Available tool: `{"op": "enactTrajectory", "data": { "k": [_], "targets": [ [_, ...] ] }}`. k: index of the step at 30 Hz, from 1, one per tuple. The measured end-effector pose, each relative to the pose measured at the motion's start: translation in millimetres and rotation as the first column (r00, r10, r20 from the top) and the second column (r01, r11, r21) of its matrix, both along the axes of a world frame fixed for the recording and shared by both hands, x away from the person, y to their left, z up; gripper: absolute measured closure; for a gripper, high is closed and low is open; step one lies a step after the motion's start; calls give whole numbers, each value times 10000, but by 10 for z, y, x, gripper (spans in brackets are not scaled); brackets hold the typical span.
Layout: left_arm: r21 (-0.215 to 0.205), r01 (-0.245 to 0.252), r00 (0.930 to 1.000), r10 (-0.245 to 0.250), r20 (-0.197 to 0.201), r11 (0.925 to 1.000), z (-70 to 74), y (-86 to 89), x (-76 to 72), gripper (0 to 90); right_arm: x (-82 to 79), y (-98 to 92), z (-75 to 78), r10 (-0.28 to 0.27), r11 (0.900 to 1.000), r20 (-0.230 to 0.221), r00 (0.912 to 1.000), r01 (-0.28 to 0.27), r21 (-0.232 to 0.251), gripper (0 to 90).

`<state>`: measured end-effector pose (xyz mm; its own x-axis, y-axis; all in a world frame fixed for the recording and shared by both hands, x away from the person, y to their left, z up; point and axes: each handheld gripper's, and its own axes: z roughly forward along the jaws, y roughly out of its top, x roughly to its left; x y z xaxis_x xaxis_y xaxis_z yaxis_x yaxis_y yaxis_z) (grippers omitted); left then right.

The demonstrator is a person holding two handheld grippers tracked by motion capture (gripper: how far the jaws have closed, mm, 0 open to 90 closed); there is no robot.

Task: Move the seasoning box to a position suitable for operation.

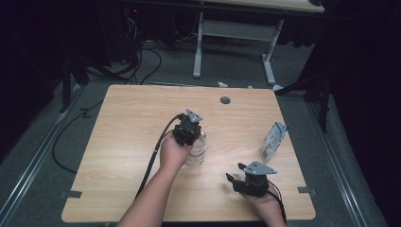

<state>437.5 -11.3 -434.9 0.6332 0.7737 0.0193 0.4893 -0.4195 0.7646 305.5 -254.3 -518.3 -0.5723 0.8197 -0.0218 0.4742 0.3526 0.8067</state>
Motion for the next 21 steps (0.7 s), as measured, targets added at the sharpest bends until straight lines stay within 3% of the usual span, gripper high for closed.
{"op": "enactTrajectory", "data": {
  "k": [21],
  "targets": [
    [-39, 54, 10000, -53, 19, 10000, -35, 32, -58, 900, -12, 27, 8, 101, 9999, 94, 9999, -100, -65, 358]
  ]
}}
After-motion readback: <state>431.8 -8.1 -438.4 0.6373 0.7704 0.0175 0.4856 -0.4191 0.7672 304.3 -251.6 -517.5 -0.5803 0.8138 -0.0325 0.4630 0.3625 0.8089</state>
